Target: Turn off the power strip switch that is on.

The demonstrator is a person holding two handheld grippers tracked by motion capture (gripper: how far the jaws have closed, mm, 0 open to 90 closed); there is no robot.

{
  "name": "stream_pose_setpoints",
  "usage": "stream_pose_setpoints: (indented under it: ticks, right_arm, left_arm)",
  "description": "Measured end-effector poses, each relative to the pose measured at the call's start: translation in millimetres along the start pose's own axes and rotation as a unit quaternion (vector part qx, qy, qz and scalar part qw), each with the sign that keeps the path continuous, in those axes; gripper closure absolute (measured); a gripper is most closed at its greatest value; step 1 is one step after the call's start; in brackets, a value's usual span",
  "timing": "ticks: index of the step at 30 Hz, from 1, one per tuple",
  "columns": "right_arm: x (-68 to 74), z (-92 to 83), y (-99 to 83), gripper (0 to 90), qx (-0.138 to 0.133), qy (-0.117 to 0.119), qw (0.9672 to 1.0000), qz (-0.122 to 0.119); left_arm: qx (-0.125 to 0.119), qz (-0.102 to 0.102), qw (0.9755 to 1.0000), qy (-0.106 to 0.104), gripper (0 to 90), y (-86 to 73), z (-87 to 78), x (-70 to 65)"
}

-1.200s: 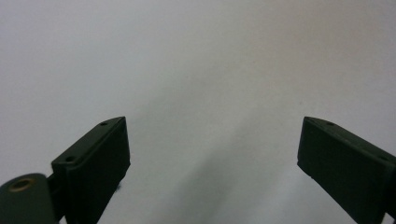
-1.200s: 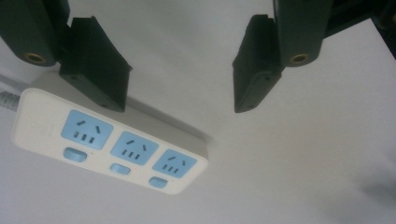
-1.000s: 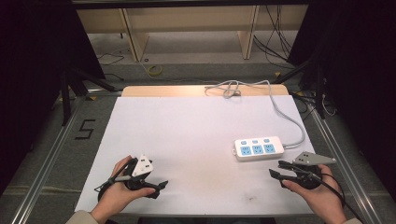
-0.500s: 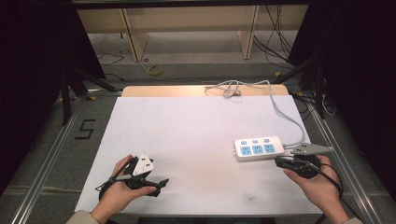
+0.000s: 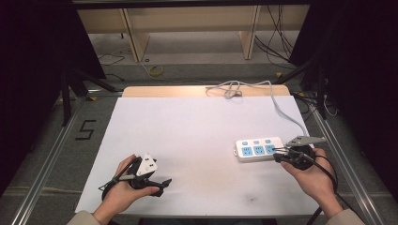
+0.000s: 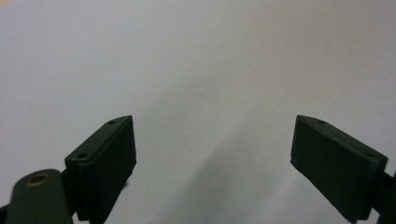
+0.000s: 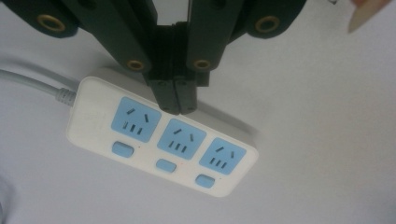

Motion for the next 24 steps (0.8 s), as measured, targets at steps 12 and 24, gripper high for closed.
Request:
stream_pose_setpoints:
  ticks: [12, 24]
  right_arm:
    - [-6.6, 10.0, 10.2, 90.0, 0.023, -0.005, 0.9997, 0.002]
    - [-9.7, 12.8, 22.4, 90.0, 0.029, -0.001, 0.9995, 0.015]
  left_arm:
    - [-0.002, 0.001, 1.0000, 0.003, 14.0, 1.6, 0.4, -0.3]
    - [-0.002, 0.000, 1.0000, 0.004, 14.2, 0.9, 0.7, -0.8]
Point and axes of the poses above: each handheld gripper's, and its own axes: z roughly forward along the jaws, y roughly out of its top, x roughly to its left, the point moved 7 cm from there along z, roughly forward along the jaws, and after that the axes turned 11 degrees about -z, right-handed, at the moved point
